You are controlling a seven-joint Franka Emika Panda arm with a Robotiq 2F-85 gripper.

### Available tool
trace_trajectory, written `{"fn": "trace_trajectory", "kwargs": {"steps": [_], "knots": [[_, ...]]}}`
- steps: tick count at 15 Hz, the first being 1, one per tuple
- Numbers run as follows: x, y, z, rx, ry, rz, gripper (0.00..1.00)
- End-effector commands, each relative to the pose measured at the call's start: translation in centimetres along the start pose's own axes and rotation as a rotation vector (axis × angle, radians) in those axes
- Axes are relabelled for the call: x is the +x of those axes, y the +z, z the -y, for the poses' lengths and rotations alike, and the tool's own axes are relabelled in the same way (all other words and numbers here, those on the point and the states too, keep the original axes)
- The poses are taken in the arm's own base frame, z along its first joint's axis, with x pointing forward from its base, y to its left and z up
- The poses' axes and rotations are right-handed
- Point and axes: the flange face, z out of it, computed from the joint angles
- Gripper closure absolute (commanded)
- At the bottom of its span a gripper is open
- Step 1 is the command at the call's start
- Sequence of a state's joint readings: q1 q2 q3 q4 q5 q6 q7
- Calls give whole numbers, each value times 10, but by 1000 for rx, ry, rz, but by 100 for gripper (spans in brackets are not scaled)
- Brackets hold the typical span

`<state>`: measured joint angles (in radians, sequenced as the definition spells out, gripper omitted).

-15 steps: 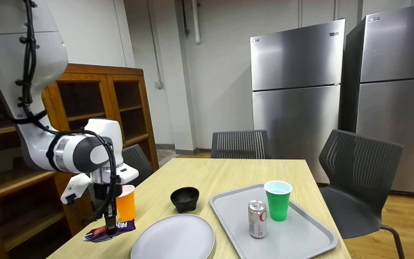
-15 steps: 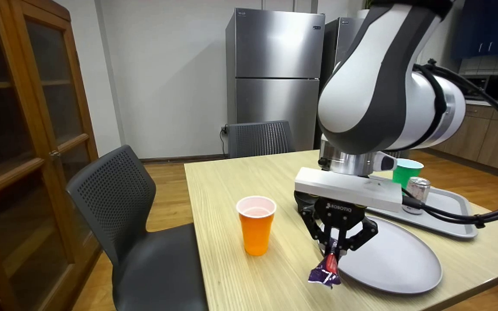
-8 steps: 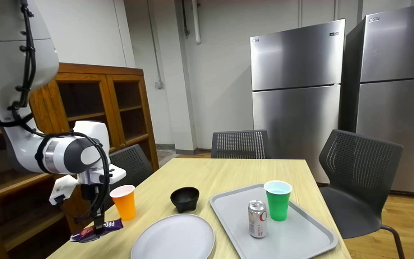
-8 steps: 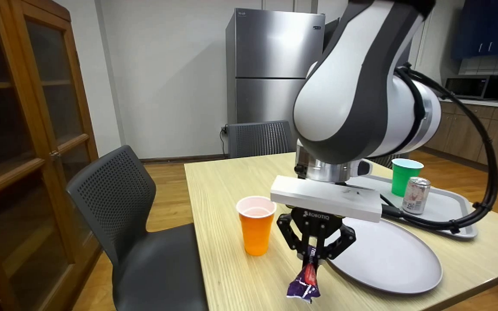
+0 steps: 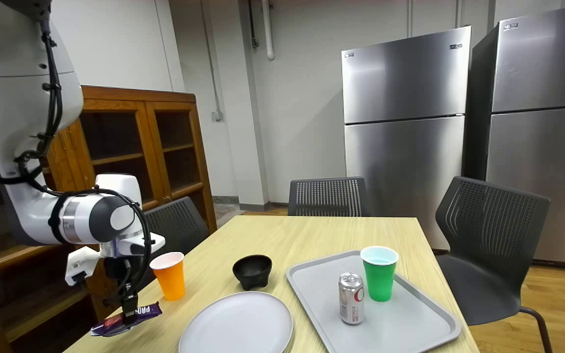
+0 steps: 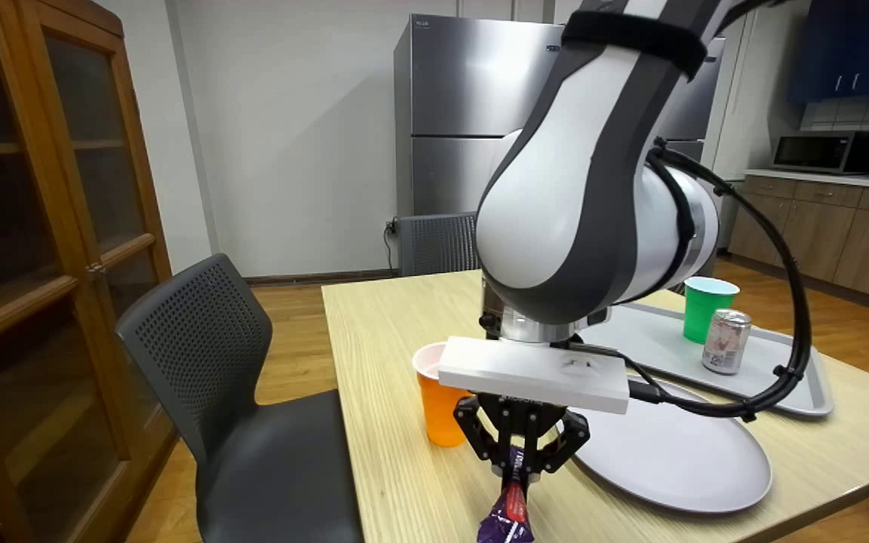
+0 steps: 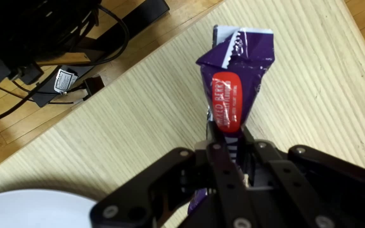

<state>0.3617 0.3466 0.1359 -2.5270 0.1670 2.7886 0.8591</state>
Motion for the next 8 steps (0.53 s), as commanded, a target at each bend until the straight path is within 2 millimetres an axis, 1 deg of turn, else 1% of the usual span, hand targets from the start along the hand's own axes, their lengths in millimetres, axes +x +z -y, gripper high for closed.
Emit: {"fn": "trace_trajectory", "kwargs": {"steps": [1,6,7,8], "knots": [[5,9,14,-19,4,-7,96],[7,18,20,-28,-4,-5,96],[7,18,21,-29,-5,-1,61],[5,15,21,-31,-16,13,59]]}}
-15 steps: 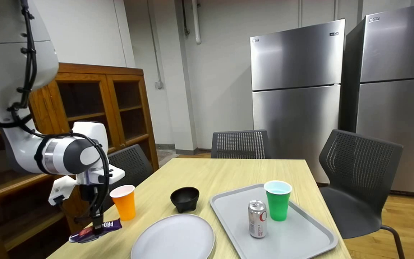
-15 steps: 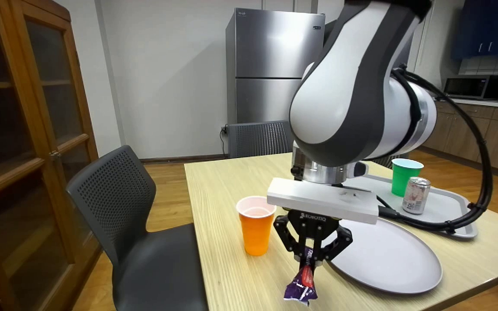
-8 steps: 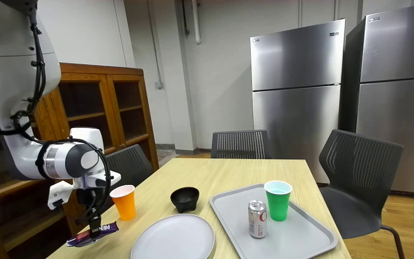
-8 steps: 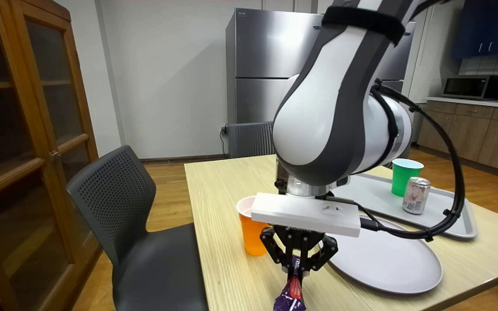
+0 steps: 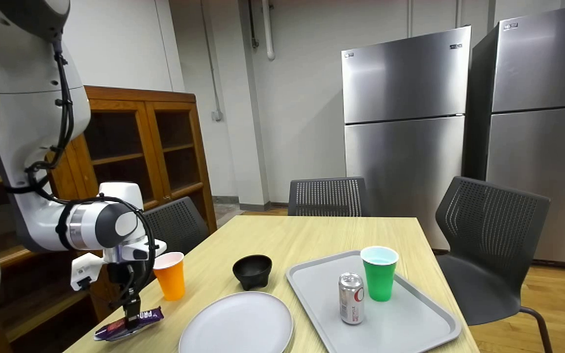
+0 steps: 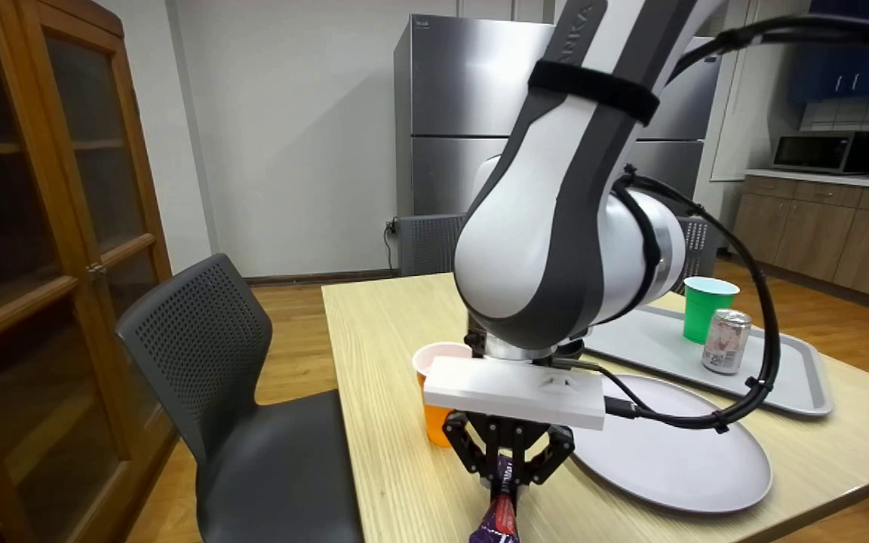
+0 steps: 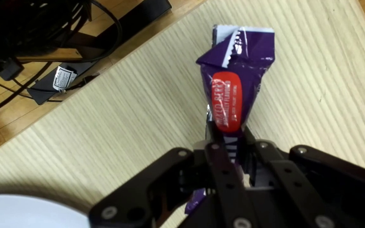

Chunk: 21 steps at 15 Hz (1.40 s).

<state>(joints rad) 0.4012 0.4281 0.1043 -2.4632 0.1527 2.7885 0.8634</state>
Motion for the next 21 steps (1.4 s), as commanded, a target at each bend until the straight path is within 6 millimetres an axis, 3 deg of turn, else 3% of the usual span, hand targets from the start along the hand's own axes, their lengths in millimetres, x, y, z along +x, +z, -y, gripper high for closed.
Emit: {"fn": "trace_trajectory", "kwargs": {"steps": [1,8,14,21], "knots": [[-2,-10,7,-14,-5,-4,53],[-7,-40,0,-50,-39,22,1],[-5,-72,-11,-97,-90,28,0],[35,-117,-52,-84,-36,-16,0]]}}
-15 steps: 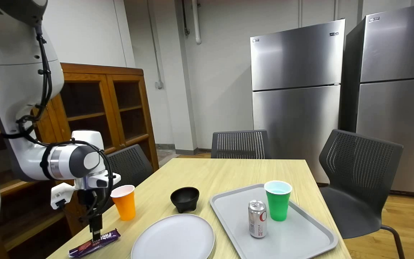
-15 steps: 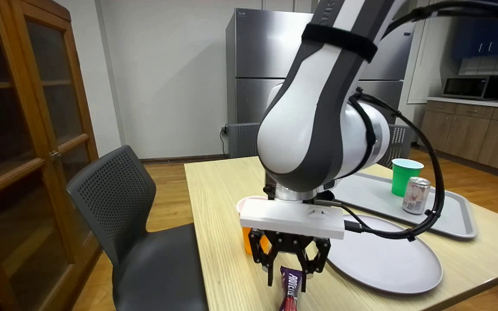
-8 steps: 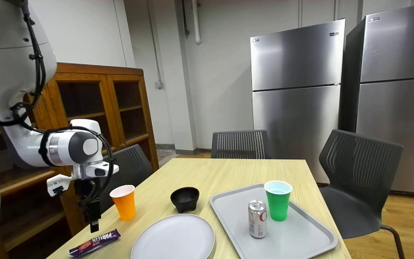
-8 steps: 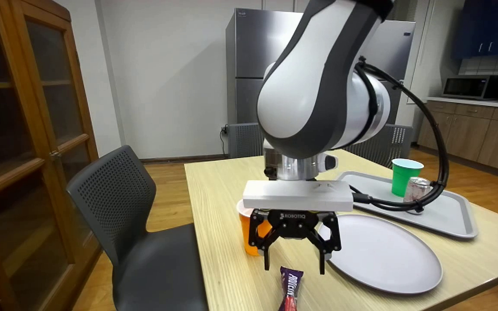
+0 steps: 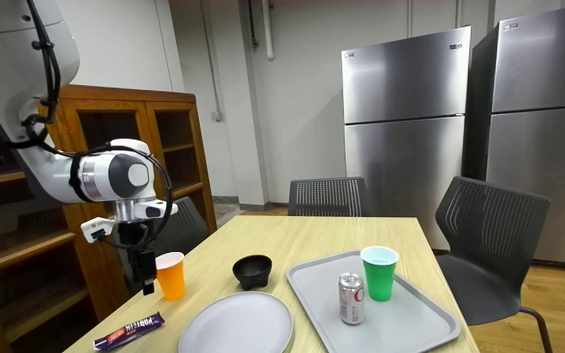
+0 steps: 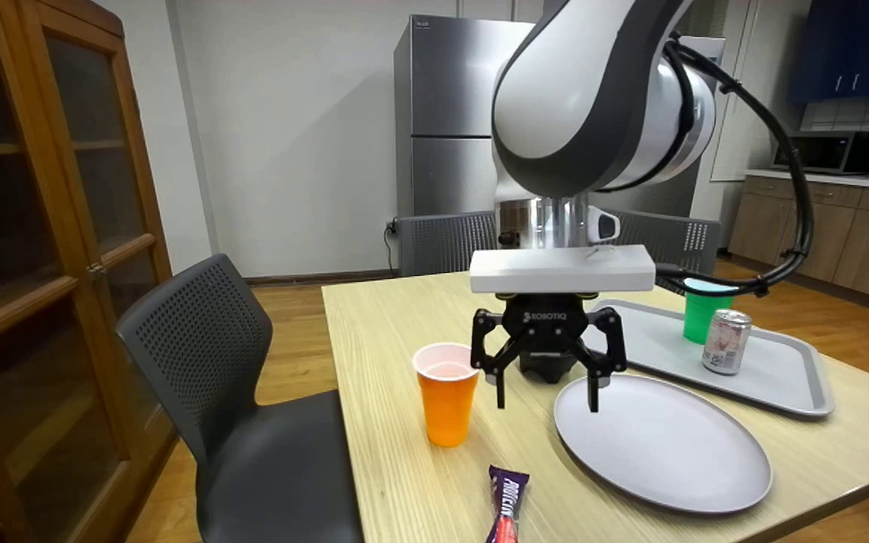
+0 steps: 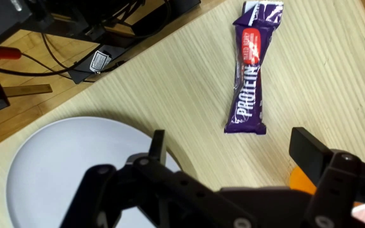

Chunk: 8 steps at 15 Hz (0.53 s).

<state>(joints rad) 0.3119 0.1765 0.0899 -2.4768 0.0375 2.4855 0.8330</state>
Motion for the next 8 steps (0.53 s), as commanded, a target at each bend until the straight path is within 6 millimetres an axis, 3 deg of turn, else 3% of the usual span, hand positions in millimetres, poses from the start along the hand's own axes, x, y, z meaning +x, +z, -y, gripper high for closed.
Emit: {"fn": "trace_trajectory", "kwargs": {"steps": [1,8], "knots": [[15,-28,-34,-5,24,-23,0],[66,-46,-97,32,183,-36,0]]}}
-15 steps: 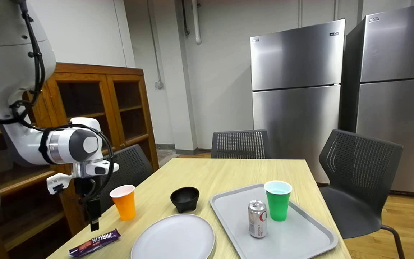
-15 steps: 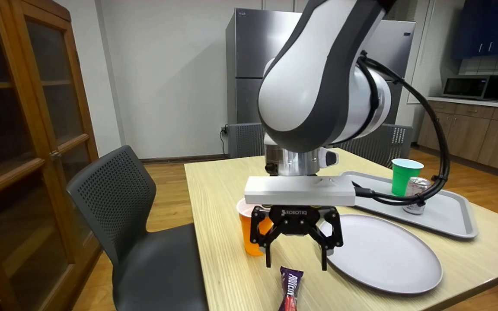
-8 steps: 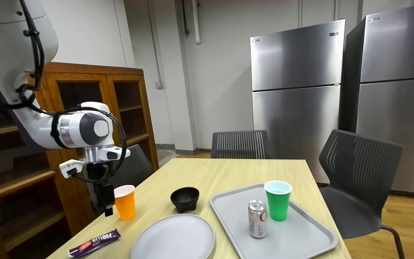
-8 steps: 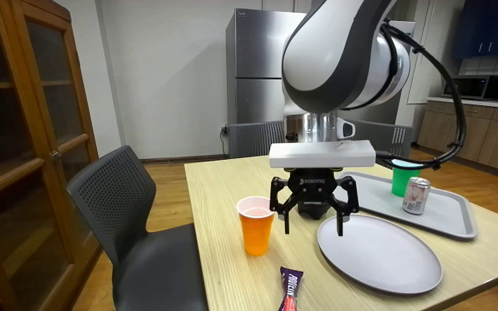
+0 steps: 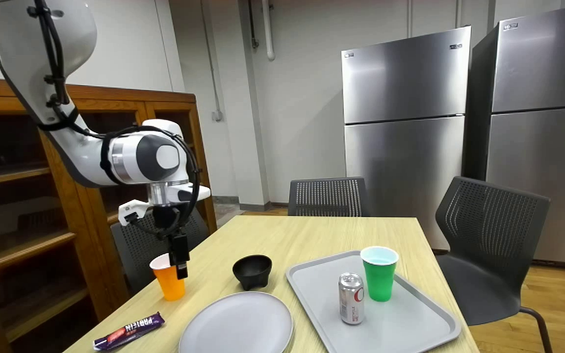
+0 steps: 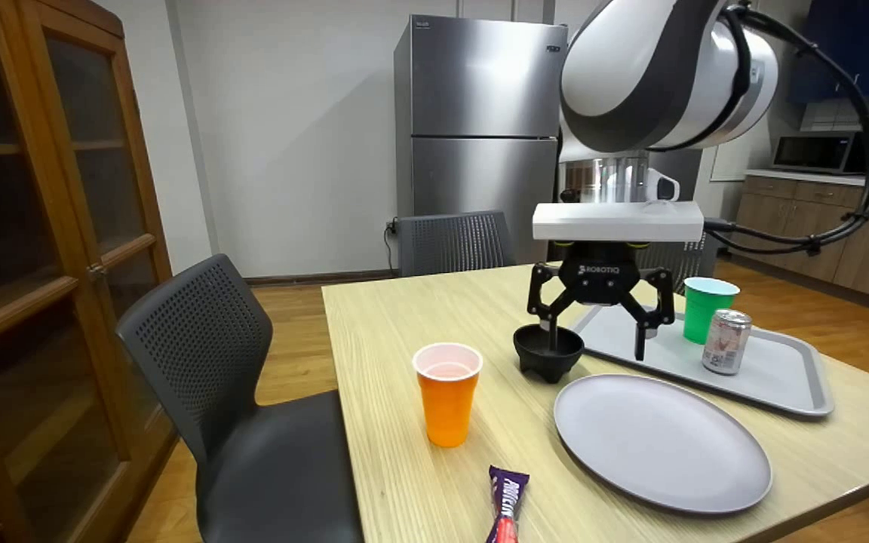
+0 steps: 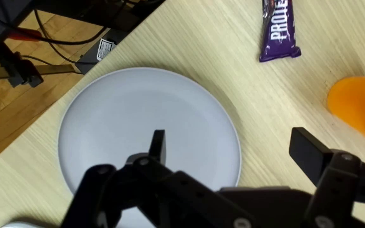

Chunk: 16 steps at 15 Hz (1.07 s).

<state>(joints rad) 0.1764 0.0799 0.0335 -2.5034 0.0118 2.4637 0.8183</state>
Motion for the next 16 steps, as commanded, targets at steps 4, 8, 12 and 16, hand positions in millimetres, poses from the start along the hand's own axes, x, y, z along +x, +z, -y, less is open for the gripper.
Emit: {"fn": "trace_trajectory", "kwargs": {"steps": [4,8,12,16], "knots": [[52,-12,-61,-8,112,-10,0],[81,-10,-96,-4,171,-1,0],[108,-8,-126,1,147,17,0],[132,-6,-153,-1,116,28,0]]}}
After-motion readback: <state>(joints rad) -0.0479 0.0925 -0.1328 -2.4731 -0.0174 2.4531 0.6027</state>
